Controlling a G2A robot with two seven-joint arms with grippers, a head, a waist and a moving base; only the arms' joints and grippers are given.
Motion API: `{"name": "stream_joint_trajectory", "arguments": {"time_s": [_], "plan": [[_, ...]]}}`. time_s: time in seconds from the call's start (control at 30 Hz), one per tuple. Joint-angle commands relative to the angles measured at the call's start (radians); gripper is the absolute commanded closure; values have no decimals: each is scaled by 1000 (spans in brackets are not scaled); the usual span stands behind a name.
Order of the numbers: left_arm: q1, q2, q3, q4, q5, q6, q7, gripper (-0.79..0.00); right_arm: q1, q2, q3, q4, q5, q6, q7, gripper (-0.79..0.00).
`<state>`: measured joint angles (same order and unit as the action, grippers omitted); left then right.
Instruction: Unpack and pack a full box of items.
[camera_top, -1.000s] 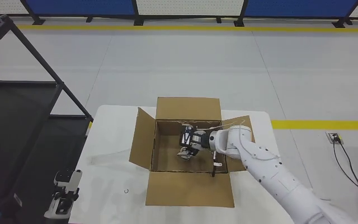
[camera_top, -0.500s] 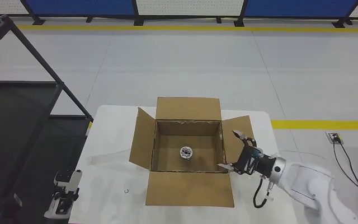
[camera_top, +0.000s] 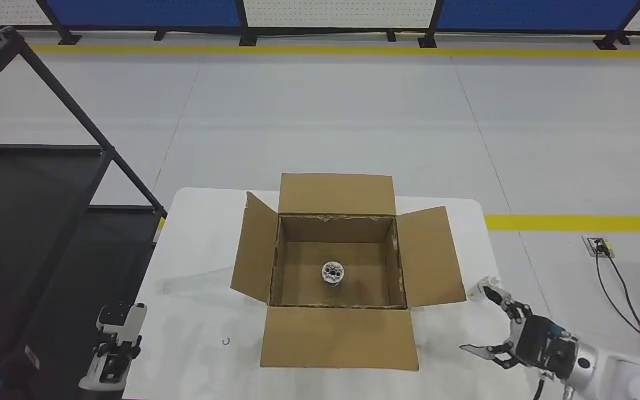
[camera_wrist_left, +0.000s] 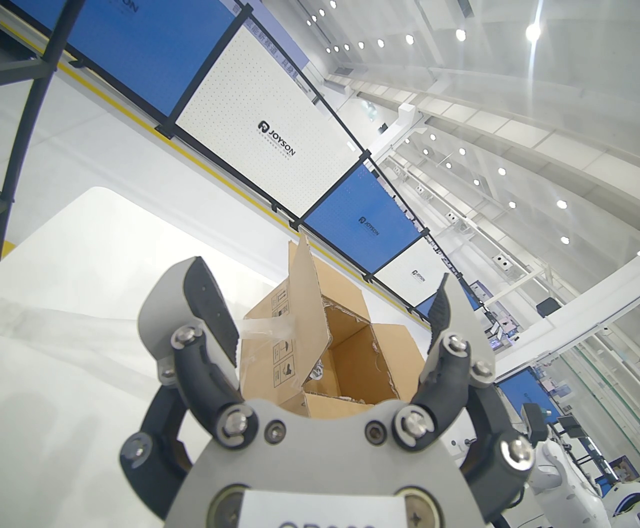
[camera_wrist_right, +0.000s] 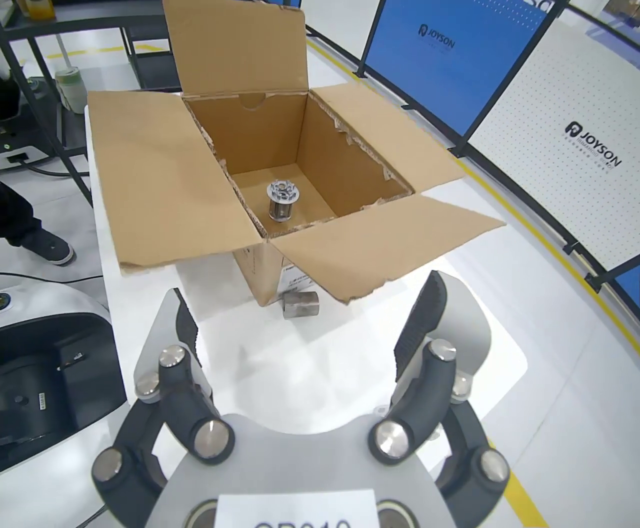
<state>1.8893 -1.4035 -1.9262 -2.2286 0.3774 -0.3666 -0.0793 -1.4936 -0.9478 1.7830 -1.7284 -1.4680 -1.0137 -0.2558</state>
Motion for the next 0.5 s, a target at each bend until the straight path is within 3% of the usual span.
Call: {"name": "stream_joint_trajectory", "arguments": {"time_s": [0.0,0.17,0.47], "plan": [[0,0,0,0,0,0,0,-785,29,4,-32,47,-36,1,-43,-785],[0,0,0,0,0,0,0,-785,145,24,-160,201,-157,1,-130,-785],[0,0,0,0,0,0,0,-785,145,24,-161,199,-154,4,-130,-785]]}}
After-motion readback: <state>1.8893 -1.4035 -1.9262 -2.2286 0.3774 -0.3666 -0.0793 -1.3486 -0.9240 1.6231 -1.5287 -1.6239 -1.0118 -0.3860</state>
